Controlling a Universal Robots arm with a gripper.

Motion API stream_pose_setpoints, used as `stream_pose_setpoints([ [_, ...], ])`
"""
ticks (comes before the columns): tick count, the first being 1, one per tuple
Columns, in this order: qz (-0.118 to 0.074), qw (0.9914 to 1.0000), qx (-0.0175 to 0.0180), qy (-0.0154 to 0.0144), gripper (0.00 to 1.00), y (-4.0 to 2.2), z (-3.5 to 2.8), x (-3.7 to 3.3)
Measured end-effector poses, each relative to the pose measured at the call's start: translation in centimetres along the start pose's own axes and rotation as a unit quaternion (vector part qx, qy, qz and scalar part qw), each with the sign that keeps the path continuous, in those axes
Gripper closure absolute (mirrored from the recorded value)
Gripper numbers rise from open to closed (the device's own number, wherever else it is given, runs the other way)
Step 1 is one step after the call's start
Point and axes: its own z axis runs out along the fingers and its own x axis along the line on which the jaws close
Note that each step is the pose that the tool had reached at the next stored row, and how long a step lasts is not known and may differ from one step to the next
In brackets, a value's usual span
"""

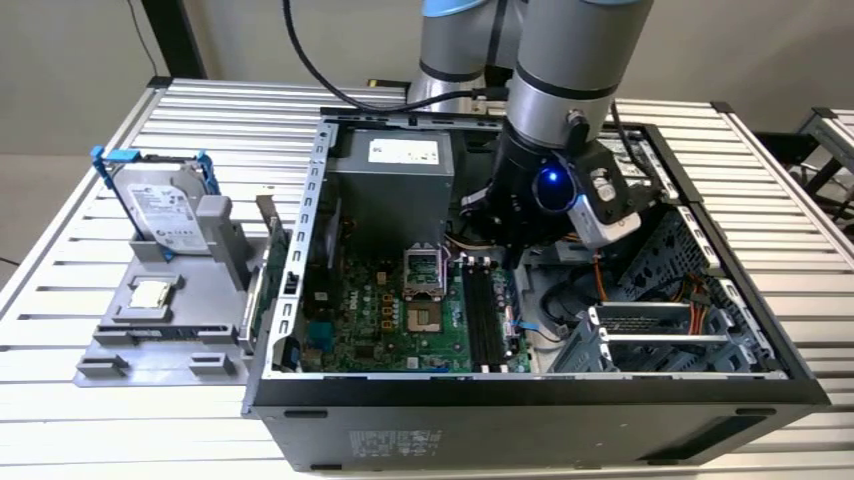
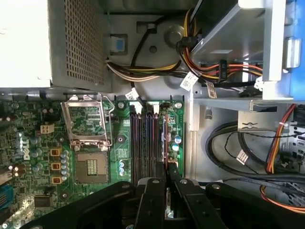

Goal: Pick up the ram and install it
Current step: 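Insert the ram into the slot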

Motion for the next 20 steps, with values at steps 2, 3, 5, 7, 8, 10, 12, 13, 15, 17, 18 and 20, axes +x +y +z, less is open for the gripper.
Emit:
stream_pose_setpoints([
  [2, 0.000, 1.00000, 0.0000, 0.0000, 1.00, 0.00, 0.35, 0.01],
  [3, 0.000, 1.00000, 0.0000, 0.0000, 1.00, 0.00, 0.55, 0.02],
  [5, 0.000, 1.00000, -0.0001, 0.0000, 1.00, 0.01, 0.90, 0.03],
  [7, 0.000, 1.00000, 0.0001, 0.0000, 1.00, 0.01, 1.26, 0.04],
  [8, 0.000, 1.00000, 0.0000, 0.0000, 1.00, 0.00, 1.45, 0.04],
  [10, 0.000, 1.00000, 0.0000, 0.0000, 1.00, -0.17, 2.00, 0.05],
  [12, 0.000, 1.00000, 0.0001, 0.0000, 1.00, -0.33, 2.35, 0.04],
  [13, 0.000, 1.00000, 0.0000, 0.0000, 1.00, -0.43, 2.55, 0.04],
  [15, 0.000, 1.00000, -0.0004, 0.0000, 1.00, -0.67, 2.66, 0.04],
  [17, 0.000, 1.00000, -0.0014, 0.0001, 1.00, -0.75, 2.96, 0.05],
  [18, 0.001, 1.00000, -0.0018, 0.0000, 1.00, -0.78, 3.07, 0.05],
  [20, 0.001, 1.00000, -0.0019, 0.0001, 1.00, -0.79, 3.32, 0.06],
])
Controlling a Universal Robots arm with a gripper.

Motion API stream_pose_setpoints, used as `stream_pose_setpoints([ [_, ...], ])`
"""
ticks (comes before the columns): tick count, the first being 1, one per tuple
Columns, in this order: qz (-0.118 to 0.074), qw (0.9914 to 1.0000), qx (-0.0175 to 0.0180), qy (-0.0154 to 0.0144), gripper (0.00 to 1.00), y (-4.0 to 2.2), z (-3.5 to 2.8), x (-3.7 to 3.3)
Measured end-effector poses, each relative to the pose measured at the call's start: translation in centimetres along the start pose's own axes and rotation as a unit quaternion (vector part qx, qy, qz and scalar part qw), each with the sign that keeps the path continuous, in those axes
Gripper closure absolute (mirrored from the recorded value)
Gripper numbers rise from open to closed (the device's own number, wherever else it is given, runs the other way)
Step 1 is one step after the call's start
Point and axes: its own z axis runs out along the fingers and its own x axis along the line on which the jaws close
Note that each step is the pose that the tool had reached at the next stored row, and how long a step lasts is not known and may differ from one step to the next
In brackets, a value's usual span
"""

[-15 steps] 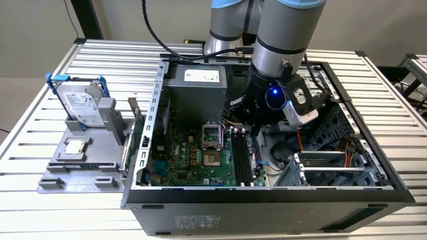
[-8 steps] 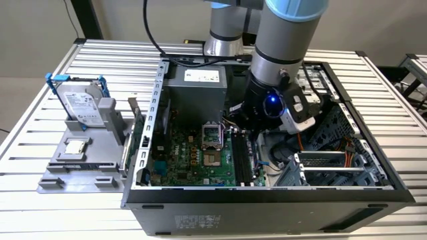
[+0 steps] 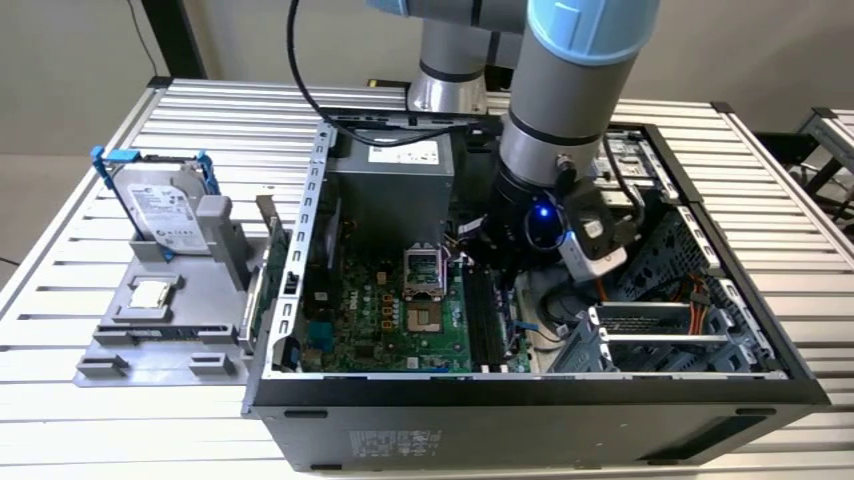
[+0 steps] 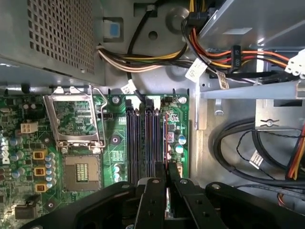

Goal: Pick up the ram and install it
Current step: 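Insert the ram into the slot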

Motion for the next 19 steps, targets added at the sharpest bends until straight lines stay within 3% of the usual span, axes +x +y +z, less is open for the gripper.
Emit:
stream_pose_setpoints([
  [8, 0.009, 0.99996, 0.0003, 0.0000, 1.00, 0.02, 0.73, 0.02],
  [19, 0.014, 0.99990, 0.0005, 0.0001, 1.00, 0.01, 1.11, 0.04],
])
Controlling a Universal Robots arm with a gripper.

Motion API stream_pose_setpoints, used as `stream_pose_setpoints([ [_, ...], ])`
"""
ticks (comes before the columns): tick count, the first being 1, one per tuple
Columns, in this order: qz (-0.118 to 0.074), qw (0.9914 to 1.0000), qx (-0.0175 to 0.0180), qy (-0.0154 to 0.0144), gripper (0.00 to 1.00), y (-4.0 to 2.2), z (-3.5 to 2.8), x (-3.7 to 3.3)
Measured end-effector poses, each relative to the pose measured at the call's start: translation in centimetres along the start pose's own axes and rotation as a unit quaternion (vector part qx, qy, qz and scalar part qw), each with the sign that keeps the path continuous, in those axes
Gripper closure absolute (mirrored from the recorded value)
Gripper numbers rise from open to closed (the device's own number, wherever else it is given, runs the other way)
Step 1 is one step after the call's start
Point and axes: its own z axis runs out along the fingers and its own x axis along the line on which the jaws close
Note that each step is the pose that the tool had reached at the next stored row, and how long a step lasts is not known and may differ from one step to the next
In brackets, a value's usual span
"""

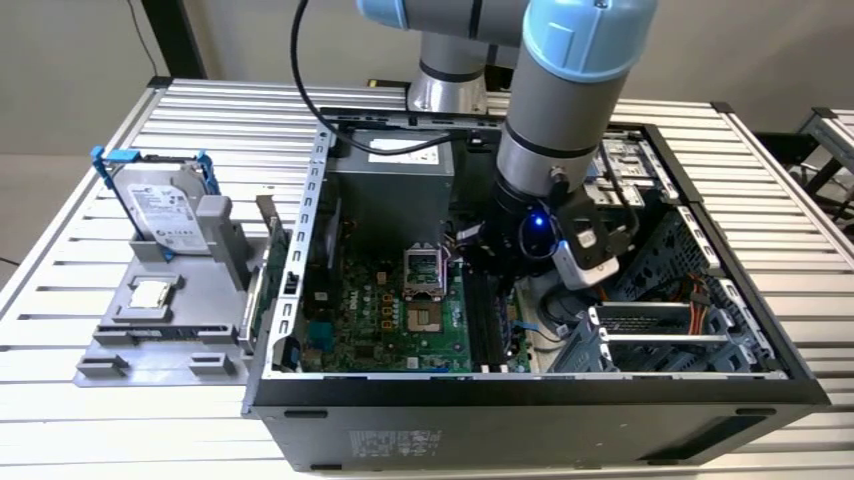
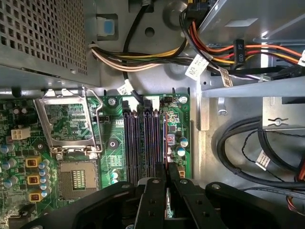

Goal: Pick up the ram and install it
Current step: 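Insert the ram into the slot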

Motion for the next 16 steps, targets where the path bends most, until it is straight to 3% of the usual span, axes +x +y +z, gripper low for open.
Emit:
stream_pose_setpoints([
  [16, 0.003, 0.99999, 0.0001, 0.0000, 1.00, -0.16, 0.52, 0.01],
])
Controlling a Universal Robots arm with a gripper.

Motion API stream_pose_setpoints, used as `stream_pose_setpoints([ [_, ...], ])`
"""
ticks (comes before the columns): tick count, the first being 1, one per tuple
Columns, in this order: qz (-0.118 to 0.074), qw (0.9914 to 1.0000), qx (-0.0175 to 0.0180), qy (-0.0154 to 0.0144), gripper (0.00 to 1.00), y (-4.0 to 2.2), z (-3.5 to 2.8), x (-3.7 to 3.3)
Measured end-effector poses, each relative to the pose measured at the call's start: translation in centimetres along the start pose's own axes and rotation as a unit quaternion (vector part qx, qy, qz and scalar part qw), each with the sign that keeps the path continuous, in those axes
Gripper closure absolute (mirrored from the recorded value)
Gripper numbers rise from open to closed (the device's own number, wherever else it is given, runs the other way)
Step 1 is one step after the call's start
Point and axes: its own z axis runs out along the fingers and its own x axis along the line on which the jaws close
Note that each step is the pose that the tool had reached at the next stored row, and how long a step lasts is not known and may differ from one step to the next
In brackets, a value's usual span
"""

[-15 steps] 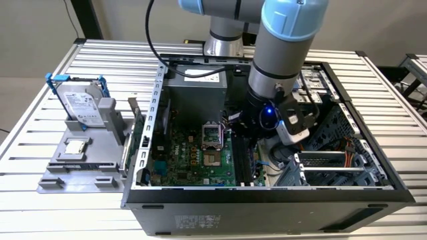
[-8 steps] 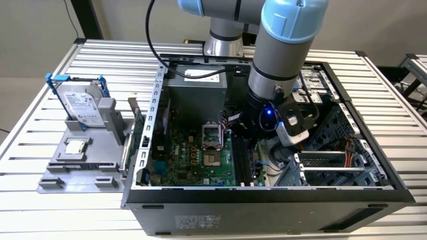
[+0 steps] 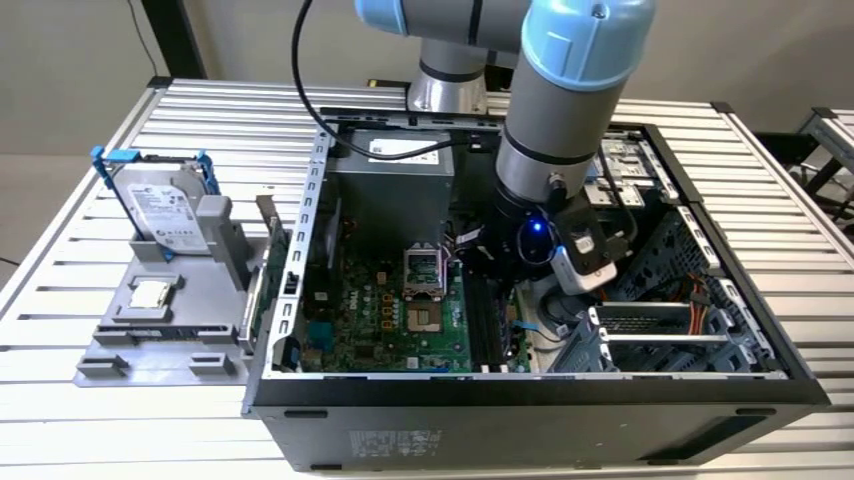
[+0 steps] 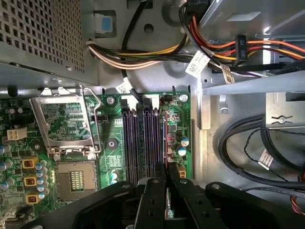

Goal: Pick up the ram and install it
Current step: 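Insert the ram into the slot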

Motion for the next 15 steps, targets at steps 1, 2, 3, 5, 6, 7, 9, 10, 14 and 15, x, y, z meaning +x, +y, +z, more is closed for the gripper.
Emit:
stream_pose_setpoints([
  [1, 0.000, 1.00000, 0.0000, 0.0000, 1.00, -0.01, 0.05, 0.00],
  [2, 0.000, 1.00000, 0.0000, 0.0000, 1.00, -0.01, 0.09, 0.01],
  [3, 0.000, 1.00000, 0.0000, 0.0000, 1.00, -0.01, 0.10, 0.01],
  [5, 0.000, 1.00000, 0.0000, 0.0000, 1.00, -0.01, 0.10, 0.02],
  [6, 0.001, 1.00000, 0.0000, 0.0000, 1.00, -0.01, 0.10, 0.03],
  [7, 0.002, 1.00000, 0.0001, 0.0000, 1.00, -0.01, 0.10, 0.04],
  [9, 0.003, 1.00000, 0.0000, 0.0000, 1.00, -0.01, 0.10, 0.05],
  [10, 0.003, 1.00000, 0.0000, 0.0000, 1.00, -0.01, 0.10, 0.06],
  [14, 0.003, 1.00000, 0.0000, 0.0000, 1.00, -0.01, 0.18, 0.06],
  [15, 0.003, 1.00000, 0.0001, 0.0001, 1.00, -0.01, 0.18, 0.06],
])
